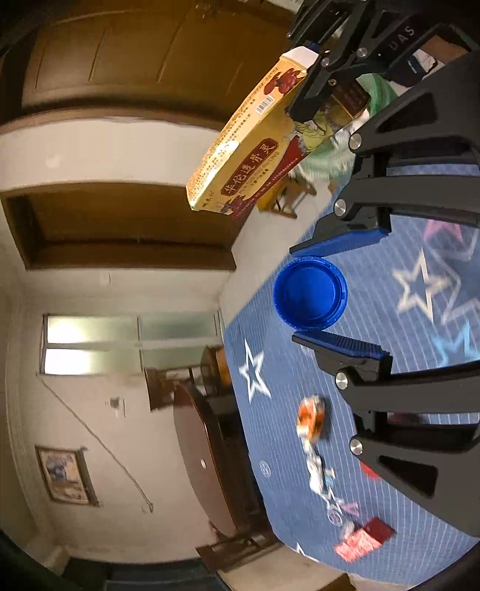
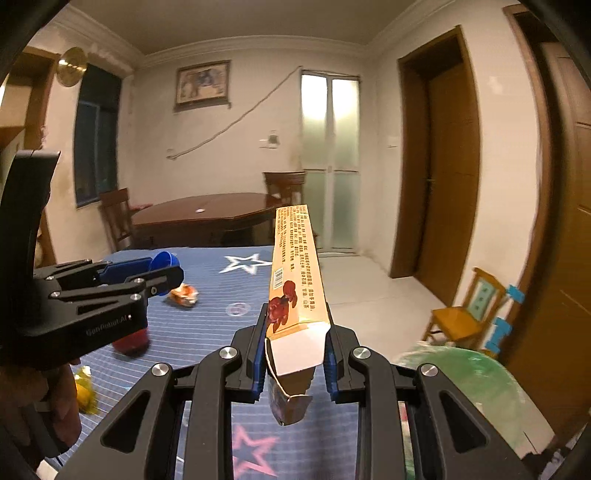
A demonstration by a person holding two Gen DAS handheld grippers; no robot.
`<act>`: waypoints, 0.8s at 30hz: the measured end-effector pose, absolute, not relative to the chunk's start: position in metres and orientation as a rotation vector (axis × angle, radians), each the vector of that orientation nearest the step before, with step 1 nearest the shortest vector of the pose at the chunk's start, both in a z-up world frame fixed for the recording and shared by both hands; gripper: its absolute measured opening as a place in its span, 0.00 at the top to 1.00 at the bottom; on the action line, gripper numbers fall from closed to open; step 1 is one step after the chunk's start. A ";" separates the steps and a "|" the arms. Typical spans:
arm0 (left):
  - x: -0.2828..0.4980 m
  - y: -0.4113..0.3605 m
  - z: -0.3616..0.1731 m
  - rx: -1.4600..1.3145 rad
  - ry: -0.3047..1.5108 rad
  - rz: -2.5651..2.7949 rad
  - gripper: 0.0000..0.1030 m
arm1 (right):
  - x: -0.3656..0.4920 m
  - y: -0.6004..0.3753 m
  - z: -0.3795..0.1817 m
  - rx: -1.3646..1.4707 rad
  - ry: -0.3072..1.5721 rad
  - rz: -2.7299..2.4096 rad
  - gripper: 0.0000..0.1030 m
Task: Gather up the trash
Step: 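Carry the blue cap and tan box in both tools over the bin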
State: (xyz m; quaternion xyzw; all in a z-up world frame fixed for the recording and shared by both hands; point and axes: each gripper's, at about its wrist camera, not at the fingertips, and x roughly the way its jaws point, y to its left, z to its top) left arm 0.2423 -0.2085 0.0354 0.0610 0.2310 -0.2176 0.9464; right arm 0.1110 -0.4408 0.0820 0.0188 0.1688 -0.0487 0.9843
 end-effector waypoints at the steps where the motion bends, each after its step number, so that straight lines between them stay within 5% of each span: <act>1: 0.241 -0.216 0.035 0.127 0.470 -0.460 0.62 | 0.104 -0.450 0.083 0.039 0.338 -0.113 0.75; 24: 0.250 -0.402 -0.002 0.215 0.606 -0.740 0.62 | 0.053 -0.654 0.053 0.091 0.505 -0.339 0.75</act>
